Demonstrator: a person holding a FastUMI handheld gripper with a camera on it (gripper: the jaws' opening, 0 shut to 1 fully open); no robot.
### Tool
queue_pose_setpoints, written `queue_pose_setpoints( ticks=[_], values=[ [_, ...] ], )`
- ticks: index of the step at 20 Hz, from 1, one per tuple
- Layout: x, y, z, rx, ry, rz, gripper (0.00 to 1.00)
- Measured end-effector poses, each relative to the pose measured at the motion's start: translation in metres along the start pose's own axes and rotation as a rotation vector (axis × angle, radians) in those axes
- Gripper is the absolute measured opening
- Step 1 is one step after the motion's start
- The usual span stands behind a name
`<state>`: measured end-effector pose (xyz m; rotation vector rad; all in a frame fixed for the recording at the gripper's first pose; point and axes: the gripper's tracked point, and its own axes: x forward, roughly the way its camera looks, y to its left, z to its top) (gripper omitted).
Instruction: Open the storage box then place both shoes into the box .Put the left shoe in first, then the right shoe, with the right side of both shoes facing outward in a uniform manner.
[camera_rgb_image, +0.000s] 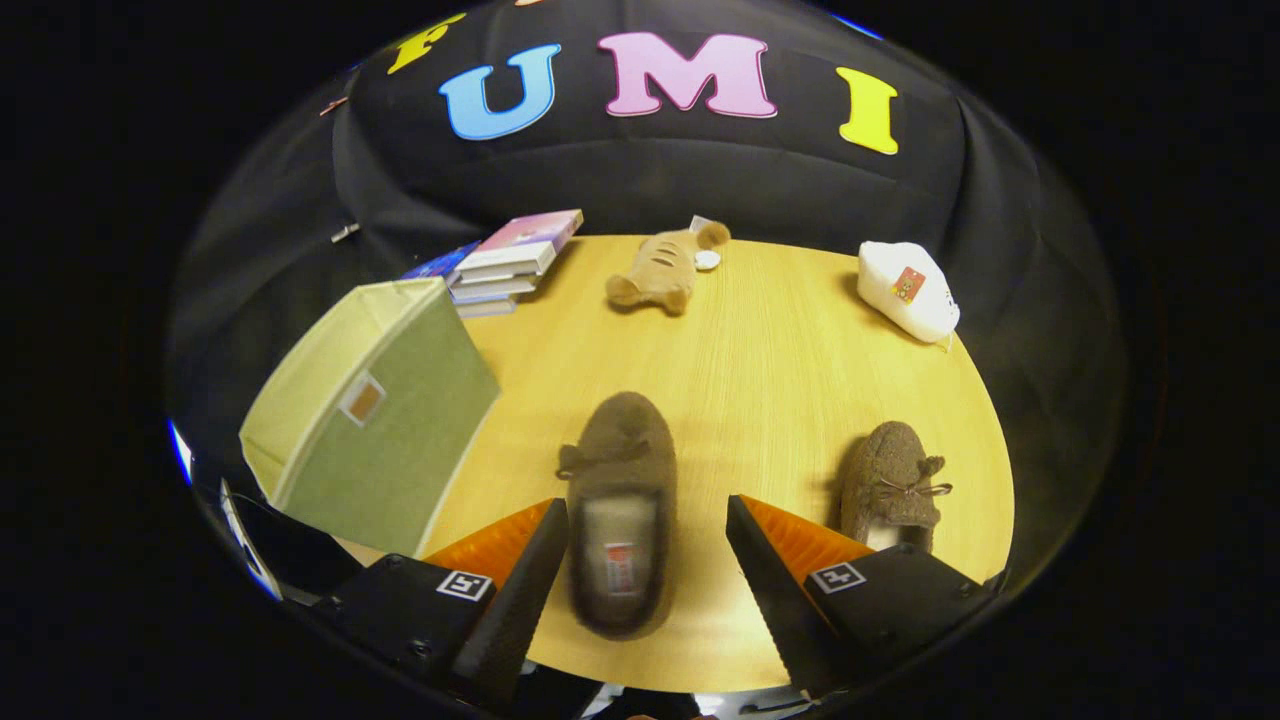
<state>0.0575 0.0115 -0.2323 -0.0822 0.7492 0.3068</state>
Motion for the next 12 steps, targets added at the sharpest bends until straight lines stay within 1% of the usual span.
queue_pose_setpoints(
  ticks=[3, 7, 9, 10, 11, 12],
  values=[
    [0.027, -0.012, -0.016, 0.030, 0.039, 0.018, 0.99],
    [0.062, -0.012, -0.025, 0.069, 0.067, 0.044, 0.97],
    [0.072, -0.011, -0.023, 0.085, 0.059, 0.048, 0.87],
    [0.077, -0.012, -0.021, 0.091, 0.053, 0.039, 0.77],
    [0.080, -0.013, -0.021, 0.107, 0.058, 0.028, 0.70],
    [0.082, -0.011, -0.022, 0.136, 0.070, 0.031, 0.53]
  ],
)
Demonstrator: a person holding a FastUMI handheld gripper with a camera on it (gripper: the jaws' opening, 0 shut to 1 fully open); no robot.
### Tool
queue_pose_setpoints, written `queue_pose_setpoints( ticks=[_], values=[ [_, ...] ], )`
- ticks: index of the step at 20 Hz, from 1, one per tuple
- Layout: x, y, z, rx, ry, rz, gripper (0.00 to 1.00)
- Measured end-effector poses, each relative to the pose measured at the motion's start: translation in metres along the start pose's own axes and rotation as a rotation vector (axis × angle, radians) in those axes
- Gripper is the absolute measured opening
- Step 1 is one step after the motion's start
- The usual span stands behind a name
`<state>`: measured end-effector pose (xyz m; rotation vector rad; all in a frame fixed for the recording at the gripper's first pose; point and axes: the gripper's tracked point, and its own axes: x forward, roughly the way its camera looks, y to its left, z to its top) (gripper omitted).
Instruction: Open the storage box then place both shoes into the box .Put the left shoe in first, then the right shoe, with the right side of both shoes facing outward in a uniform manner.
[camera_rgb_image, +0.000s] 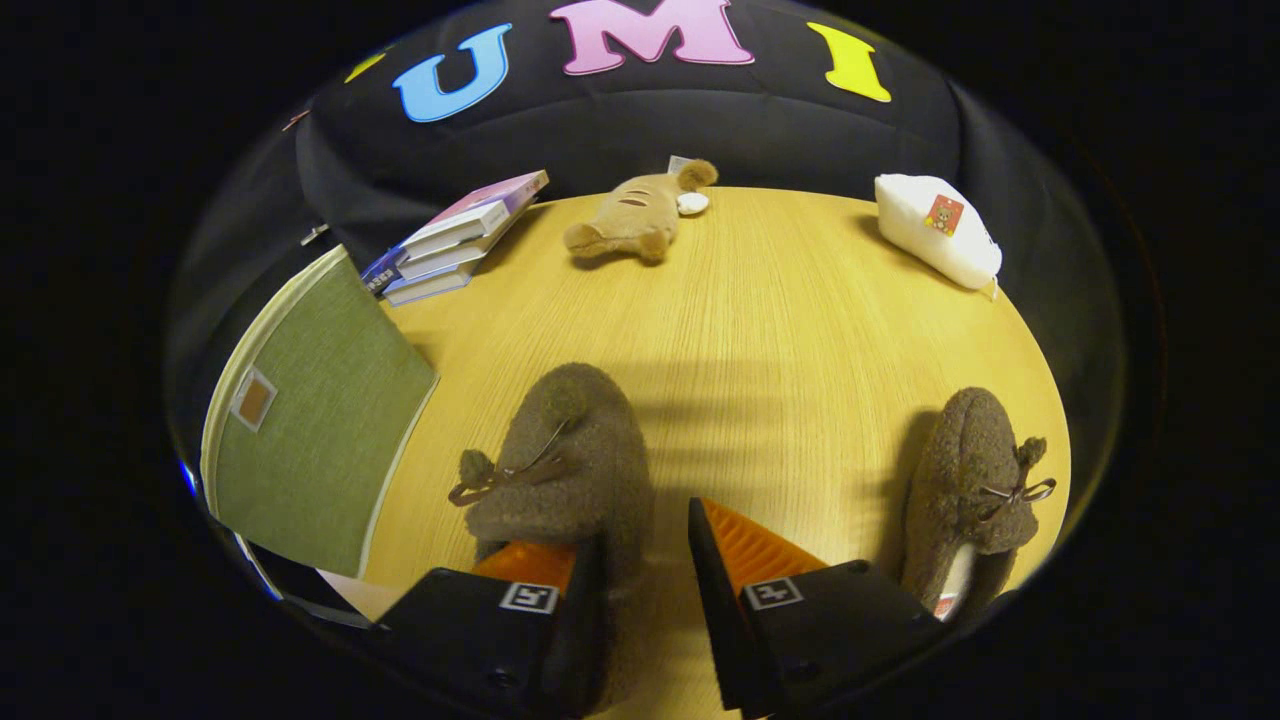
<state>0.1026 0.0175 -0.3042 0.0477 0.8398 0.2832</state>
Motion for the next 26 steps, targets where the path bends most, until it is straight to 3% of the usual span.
queue_pose_setpoints(
  ticks=[3, 6, 8, 14, 19, 26],
  values=[
    [0.004, 0.006, -0.003, 0.089, 0.037, 0.012, 0.24],
    [0.006, 0.008, -0.002, 0.094, 0.029, -0.010, 0.10],
    [0.004, 0.008, -0.003, 0.127, 0.040, -0.032, 0.05],
    [-0.047, 0.018, 0.032, 0.333, -0.033, -0.099, 0.05],
    [-0.111, 0.049, 0.068, 0.349, -0.136, -0.153, 0.05],
    [-0.162, 0.160, 0.101, 0.351, -0.208, -0.057, 0.05]
  ],
)
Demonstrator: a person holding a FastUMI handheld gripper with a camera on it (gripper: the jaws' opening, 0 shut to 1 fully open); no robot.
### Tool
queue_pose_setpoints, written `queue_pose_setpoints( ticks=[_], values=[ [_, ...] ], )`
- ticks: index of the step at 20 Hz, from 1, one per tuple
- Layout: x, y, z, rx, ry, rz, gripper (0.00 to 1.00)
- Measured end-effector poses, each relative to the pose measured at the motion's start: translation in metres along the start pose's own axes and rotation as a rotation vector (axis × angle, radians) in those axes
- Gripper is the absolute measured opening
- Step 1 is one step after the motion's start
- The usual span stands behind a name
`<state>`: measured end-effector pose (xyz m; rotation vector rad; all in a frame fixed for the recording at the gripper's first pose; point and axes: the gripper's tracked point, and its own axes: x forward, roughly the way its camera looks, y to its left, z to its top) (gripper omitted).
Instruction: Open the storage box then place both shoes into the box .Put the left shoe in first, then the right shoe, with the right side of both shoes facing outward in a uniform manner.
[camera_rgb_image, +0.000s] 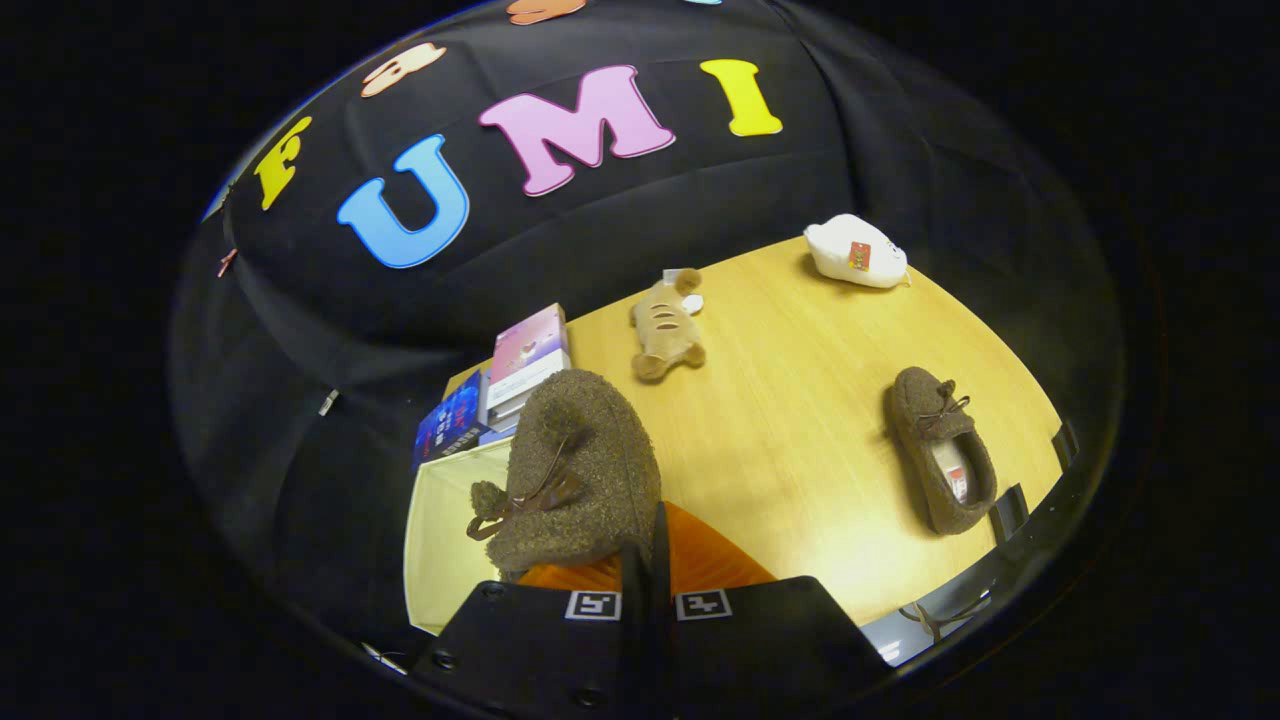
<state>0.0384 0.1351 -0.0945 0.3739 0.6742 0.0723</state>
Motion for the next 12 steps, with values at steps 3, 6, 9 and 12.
queue_pose_setpoints(
  ticks=[3, 6, 9, 12],
  values=[
    [-0.001, 0.045, -0.005, 0.045, 0.022, 0.049, 0.05],
    [0.008, 0.090, -0.011, 0.067, 0.057, 0.088, 0.05],
    [0.031, 0.123, -0.027, 0.037, 0.091, 0.093, 0.05],
    [0.055, 0.146, -0.050, 0.031, 0.127, 0.080, 0.05]
  ],
)
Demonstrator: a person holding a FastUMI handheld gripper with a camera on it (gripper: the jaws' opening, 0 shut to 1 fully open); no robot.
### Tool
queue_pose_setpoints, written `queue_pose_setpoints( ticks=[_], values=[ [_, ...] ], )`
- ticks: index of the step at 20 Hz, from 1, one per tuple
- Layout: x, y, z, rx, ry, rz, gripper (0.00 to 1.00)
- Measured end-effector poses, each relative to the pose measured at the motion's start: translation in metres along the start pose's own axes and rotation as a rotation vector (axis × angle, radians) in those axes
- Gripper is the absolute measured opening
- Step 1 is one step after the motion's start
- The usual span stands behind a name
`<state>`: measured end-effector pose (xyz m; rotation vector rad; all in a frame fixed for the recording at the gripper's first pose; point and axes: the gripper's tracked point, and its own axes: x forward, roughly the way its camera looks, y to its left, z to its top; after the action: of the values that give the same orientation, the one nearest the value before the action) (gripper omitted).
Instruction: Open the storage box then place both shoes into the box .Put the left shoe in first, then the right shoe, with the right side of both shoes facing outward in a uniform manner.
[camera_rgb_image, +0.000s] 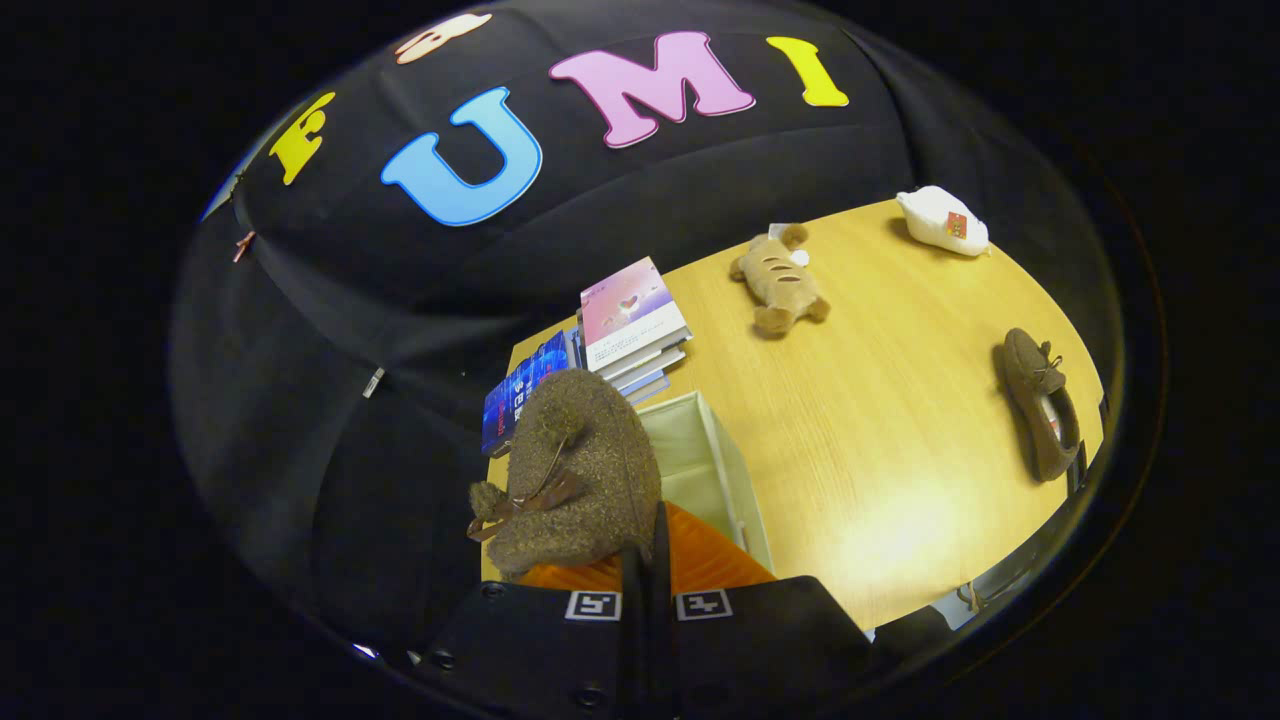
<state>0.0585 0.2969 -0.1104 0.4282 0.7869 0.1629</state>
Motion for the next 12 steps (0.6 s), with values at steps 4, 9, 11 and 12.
queue_pose_setpoints(
  ticks=[4, 9, 11, 12],
  values=[
    [0.035, 0.013, -0.036, 0.023, 0.070, -0.034, 0.06],
    [0.071, 0.010, -0.068, 0.037, 0.134, -0.097, 0.07],
    [0.080, 0.013, -0.077, 0.022, 0.151, -0.099, 0.09],
    [0.082, 0.019, -0.082, 0.013, 0.156, -0.084, 0.08]
  ],
)
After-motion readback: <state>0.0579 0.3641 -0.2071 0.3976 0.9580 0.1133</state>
